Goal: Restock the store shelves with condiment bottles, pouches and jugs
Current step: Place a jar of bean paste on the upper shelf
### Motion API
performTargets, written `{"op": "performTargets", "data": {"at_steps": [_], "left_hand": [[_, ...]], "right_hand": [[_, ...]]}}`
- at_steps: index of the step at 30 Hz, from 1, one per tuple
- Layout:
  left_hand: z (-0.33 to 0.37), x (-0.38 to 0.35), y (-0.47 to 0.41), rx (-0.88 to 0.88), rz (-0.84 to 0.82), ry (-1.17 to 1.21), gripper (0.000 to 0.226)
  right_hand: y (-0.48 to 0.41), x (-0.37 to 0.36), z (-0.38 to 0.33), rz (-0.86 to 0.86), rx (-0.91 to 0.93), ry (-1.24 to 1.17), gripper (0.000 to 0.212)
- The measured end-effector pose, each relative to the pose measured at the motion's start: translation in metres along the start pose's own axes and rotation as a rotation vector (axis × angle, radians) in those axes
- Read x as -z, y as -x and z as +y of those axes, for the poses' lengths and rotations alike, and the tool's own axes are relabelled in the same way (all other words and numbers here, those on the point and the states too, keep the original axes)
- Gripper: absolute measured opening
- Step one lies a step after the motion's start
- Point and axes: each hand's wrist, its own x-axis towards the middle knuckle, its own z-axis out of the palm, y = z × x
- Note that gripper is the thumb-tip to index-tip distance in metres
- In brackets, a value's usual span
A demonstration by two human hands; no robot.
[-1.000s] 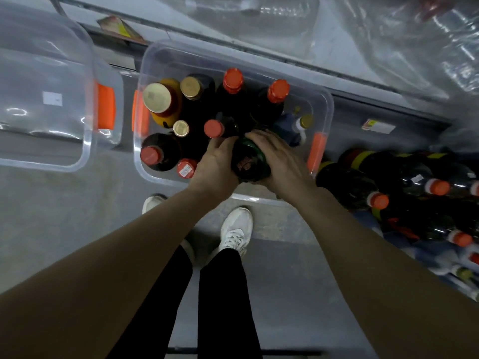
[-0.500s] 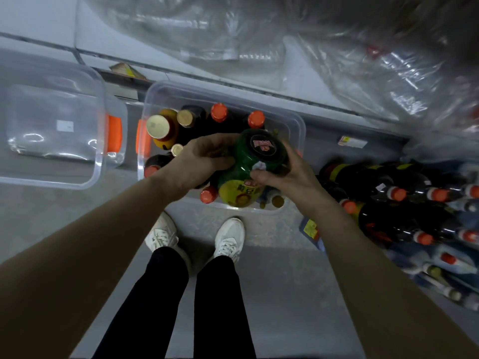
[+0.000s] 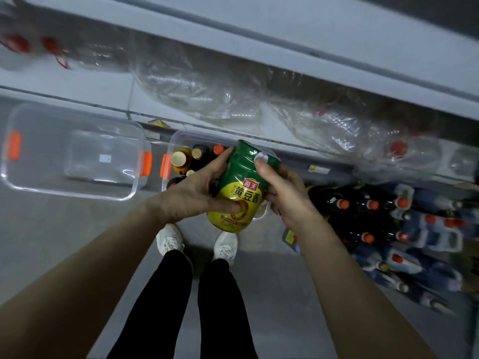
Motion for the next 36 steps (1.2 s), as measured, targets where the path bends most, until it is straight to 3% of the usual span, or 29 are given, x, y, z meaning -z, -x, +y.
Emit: {"op": "performTargets", "data": {"at_steps": [2,7,10,14,20,36], "left_hand": [[0.020,-0.008,0.016,0.004,0.012,-0.029,0.116],[0.076,-0.029,0.064,-0.102,0.111,0.005,0.095],[0.117,-0.035,0.095,-0.187,0.155,0.000,0.093],[0.172,-0.044,0.135,-0.302,0.181,0.012,0.087],[0.244,-0.055,0.191,-0.427,0.180,0.000,0.081],[0.387,-0.068,0.343,-0.760,0.409,-0.091,0.087]], "right_hand": [[0.021,-0.011,-0.023,0.020,0.034,0.004,0.062],[0.083,-0.027,-0.081,0.033,0.136,0.008,0.064],[0.121,-0.026,-0.115,-0.052,0.215,-0.019,0.061],[0.164,-0.031,-0.165,-0.164,0.294,0.104,0.064],[0.226,-0.057,-0.237,-0.182,0.406,0.248,0.060],[0.362,-0.144,-0.385,-0.314,0.819,0.393,0.062]]}}
